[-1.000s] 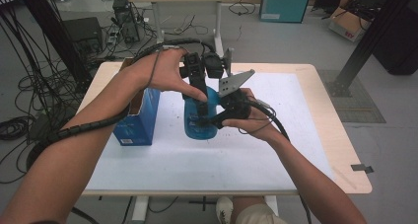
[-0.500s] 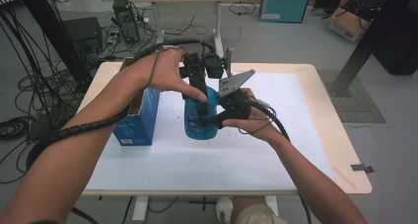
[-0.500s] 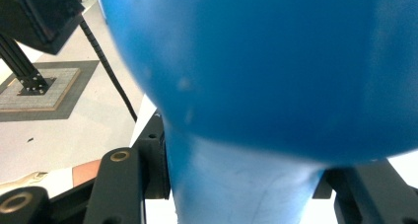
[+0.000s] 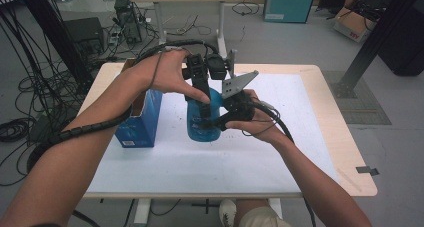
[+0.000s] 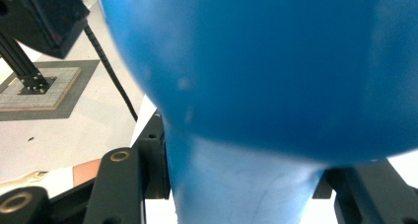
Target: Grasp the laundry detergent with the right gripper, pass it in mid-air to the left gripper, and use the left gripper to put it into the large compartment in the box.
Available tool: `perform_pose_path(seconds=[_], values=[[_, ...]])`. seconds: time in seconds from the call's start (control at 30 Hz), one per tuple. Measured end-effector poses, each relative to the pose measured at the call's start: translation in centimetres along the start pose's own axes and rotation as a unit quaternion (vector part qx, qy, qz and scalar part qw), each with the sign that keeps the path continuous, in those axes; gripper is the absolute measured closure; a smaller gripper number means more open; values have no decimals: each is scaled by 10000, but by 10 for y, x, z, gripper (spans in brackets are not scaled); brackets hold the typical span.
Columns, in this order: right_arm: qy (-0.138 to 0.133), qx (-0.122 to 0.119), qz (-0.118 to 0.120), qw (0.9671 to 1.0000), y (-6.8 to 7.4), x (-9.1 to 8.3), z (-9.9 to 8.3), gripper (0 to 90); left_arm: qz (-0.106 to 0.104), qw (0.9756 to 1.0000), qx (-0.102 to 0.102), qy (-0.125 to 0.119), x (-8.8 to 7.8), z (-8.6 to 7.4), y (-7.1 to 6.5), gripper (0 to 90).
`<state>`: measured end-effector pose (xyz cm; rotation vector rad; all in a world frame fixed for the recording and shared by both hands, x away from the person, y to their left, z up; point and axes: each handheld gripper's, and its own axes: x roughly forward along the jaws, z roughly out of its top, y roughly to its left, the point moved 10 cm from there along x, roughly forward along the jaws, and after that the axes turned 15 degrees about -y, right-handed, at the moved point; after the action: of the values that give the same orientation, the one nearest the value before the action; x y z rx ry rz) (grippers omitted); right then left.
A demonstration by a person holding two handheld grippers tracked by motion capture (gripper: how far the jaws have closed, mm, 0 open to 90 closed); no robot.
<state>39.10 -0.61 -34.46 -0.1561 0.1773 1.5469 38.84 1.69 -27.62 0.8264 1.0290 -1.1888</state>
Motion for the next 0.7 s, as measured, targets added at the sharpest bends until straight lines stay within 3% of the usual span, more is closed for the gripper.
perform_pose_path(seconds=[0.37, 0.57, 0.6, 0.7], values=[[-26, -52, -7, 10000, -1, 0, 1, 438, -7, 10000, 86, -3, 0, 1, 0, 125], [-28, -41, 20, 10000, 0, 0, 1, 438, -8, 10000, 21, -13, 2, 1, -1, 200], [-62, -132, -3, 9999, -2, 0, 2, 438, -21, 10000, 95, 21, 2, 1, 0, 205], [-58, -115, 22, 9999, -1, -1, 2, 438, -16, 9999, 140, 31, 2, 1, 1, 216]])
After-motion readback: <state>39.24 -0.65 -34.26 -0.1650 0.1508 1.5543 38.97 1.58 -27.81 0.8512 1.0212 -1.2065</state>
